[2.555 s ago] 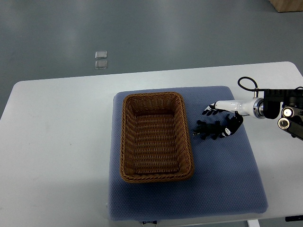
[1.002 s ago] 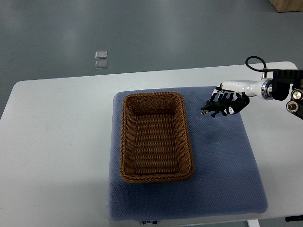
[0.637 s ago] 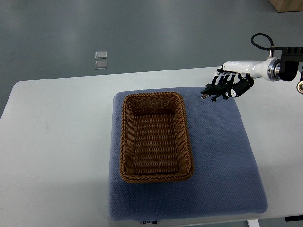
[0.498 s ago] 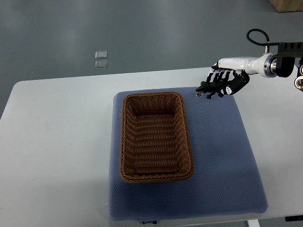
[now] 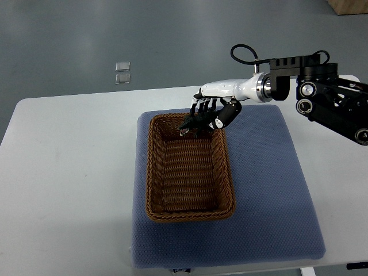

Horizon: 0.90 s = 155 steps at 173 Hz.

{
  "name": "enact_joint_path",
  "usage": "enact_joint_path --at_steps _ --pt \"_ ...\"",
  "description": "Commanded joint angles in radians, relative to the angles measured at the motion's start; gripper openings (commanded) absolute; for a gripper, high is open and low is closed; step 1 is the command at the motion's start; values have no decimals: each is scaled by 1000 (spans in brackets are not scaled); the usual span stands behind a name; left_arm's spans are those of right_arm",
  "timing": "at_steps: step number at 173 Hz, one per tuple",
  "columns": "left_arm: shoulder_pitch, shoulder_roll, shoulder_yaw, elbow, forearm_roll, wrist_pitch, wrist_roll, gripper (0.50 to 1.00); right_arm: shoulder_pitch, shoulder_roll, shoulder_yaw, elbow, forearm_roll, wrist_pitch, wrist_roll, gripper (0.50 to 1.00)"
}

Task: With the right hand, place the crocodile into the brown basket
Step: 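Carry the crocodile over the wicker basket and lower it inside, then open the right hand, release the crocodile, and raise the hand away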

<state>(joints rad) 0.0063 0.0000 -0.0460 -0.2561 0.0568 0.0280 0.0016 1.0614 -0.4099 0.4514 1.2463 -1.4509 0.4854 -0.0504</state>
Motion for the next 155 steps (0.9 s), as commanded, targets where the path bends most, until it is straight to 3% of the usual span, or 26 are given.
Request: enact_joint_path --at_steps 1,47,91,116,128,155 --pt "0 0 0 -2 0 0 0 1000 -5 39 -25 -15 -9 -1 0 605" --pt "0 0 -2 -2 0 0 0 1000 -55 111 -27 -71 -12 -15 0 607" --pt "0 0 -2 -2 0 0 0 1000 -107 140 -27 -97 -28 -34 1 643" --pt "0 0 -2 -2 0 1 0 1000 -126 149 -27 -99 -29 -42 1 729" --pt "0 0 -2 -3 0 3 0 1000 -129 149 -27 -99 -29 -42 1 821" --pt "0 0 -2 -3 0 3 0 1000 -130 145 -25 -99 -29 -41 1 895"
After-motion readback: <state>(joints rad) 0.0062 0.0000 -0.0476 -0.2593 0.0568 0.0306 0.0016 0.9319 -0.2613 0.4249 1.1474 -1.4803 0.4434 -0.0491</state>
